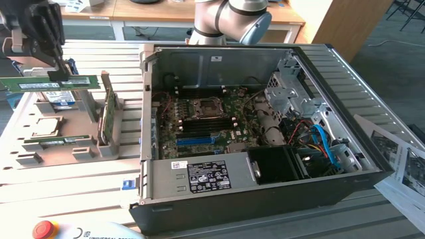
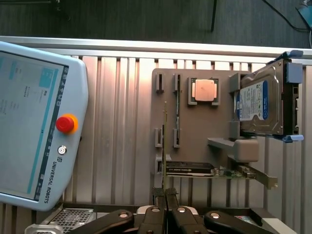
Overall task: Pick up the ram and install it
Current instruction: 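Pick up the ram and move it above insertion slot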
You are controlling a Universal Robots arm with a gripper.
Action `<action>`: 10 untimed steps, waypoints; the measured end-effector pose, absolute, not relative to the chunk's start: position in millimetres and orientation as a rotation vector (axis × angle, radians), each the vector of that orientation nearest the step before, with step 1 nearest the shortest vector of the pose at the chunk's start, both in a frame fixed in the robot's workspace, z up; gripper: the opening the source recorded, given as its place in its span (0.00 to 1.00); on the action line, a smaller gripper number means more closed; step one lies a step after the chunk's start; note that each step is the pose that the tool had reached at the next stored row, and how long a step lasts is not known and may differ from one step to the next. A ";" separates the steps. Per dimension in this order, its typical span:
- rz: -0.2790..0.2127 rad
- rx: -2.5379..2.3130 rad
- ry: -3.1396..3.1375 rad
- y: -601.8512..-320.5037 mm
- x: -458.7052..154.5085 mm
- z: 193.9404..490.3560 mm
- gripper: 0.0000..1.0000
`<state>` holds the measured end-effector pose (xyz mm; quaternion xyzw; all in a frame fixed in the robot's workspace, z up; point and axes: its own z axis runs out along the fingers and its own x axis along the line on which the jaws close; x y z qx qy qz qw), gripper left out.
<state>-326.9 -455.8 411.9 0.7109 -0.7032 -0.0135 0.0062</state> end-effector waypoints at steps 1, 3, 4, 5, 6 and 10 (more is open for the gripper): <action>-0.042 2.224 -2.200 -455.8 -324.6 411.9 0.12; -0.042 2.224 -2.200 -455.8 -319.5 411.9 0.12; -0.042 2.224 -2.200 -455.8 -317.1 411.9 0.12; -0.042 2.224 -2.200 -455.8 -314.5 411.9 0.12; -0.042 2.224 -2.200 -455.8 -312.1 411.9 0.12; -0.042 2.224 -2.200 -455.8 -301.7 411.9 0.12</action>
